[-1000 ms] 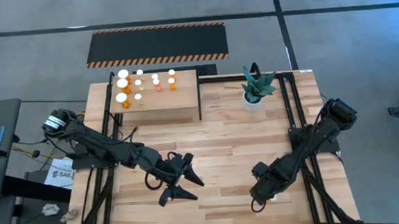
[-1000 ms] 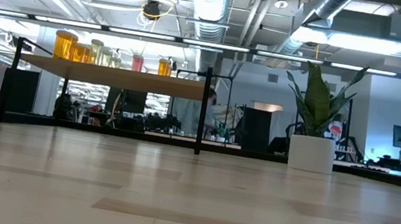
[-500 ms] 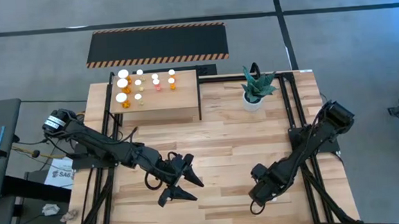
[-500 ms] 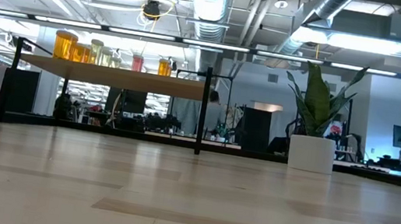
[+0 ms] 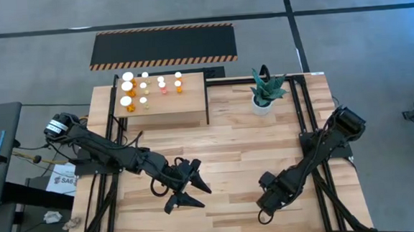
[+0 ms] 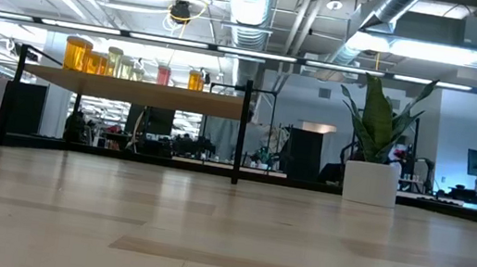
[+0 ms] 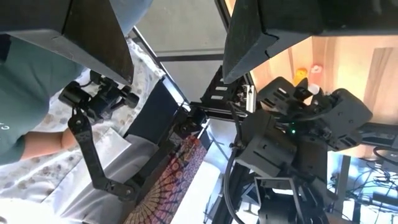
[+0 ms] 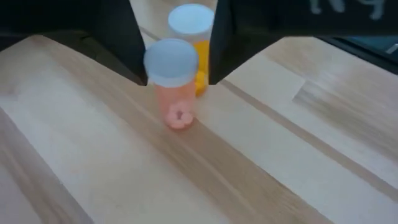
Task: Pick and place medicine bottles onto shelf by color
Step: Move the pink pill bottle to the center of the table, then move the small orange pill bottle to the center of the table
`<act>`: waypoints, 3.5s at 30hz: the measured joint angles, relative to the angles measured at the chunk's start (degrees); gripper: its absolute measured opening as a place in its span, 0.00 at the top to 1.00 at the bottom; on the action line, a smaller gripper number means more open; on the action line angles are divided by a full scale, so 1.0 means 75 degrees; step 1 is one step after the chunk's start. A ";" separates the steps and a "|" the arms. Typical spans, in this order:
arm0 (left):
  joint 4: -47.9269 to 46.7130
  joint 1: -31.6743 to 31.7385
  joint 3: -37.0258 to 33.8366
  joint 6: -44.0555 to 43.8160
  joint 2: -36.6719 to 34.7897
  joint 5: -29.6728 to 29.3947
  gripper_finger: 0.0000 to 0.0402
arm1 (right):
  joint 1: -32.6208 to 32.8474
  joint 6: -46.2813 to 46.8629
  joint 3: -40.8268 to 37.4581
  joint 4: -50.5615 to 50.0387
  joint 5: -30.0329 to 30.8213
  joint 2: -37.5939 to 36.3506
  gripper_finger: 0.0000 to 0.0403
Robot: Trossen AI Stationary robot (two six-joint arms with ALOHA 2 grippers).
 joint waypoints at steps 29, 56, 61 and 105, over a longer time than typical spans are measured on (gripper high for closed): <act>-0.0719 -0.0269 -0.0003 -0.1000 -0.0073 0.0224 0.41 | -0.3359 -0.3967 0.1081 0.0545 0.0638 0.0000 0.68; -0.1754 -0.0977 -0.0003 -0.1486 -0.0663 -0.0742 0.41 | -0.5572 -0.7655 0.5838 -0.1745 0.1447 0.3771 0.65; -0.2220 -0.1167 -0.0003 -0.1486 -0.0931 -0.1280 0.41 | -0.5572 -0.7812 0.6188 -0.1918 0.1443 0.4117 0.65; -0.2689 -0.1378 -0.0003 -0.1372 -0.1093 -0.1860 0.41 | -0.4313 -0.8292 0.6001 -0.4674 0.1762 0.1318 0.41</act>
